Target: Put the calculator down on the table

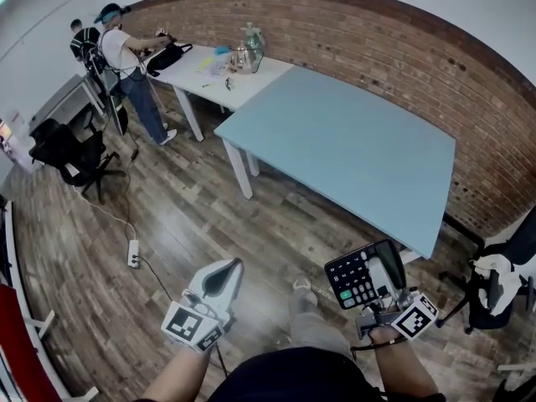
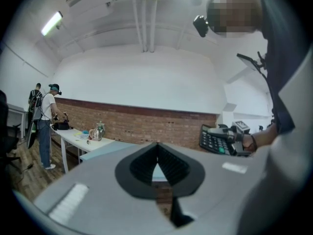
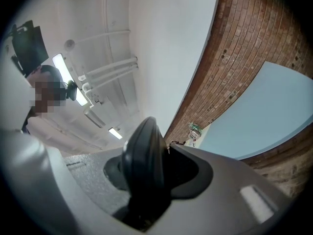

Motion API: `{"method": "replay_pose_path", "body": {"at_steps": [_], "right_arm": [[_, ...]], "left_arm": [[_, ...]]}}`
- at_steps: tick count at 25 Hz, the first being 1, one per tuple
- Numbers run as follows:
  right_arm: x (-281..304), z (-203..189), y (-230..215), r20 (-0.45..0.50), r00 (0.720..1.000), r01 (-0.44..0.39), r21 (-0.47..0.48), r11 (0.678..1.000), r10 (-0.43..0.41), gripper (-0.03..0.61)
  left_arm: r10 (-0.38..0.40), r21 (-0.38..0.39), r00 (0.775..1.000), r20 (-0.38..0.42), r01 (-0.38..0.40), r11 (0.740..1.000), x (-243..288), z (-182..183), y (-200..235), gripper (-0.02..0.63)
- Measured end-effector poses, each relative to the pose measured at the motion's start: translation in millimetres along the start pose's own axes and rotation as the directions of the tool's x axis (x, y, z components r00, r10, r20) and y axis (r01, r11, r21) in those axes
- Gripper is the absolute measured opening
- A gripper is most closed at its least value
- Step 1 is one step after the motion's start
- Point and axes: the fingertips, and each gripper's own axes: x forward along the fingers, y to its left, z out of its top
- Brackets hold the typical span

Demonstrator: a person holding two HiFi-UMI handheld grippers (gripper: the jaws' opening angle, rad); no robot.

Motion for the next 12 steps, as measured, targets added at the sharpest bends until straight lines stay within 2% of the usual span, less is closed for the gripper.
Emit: {"method": "replay_pose_path", "body": {"at_steps": [12], "right_arm": [[95,26,-38,-0.013,0.999,-0.049,-0.003,0.999,0.049,0.138]], "left_arm": [[0.012,0.031,1.000,0.028,-0.013,0.999,73,22,59,-0.017]]}}
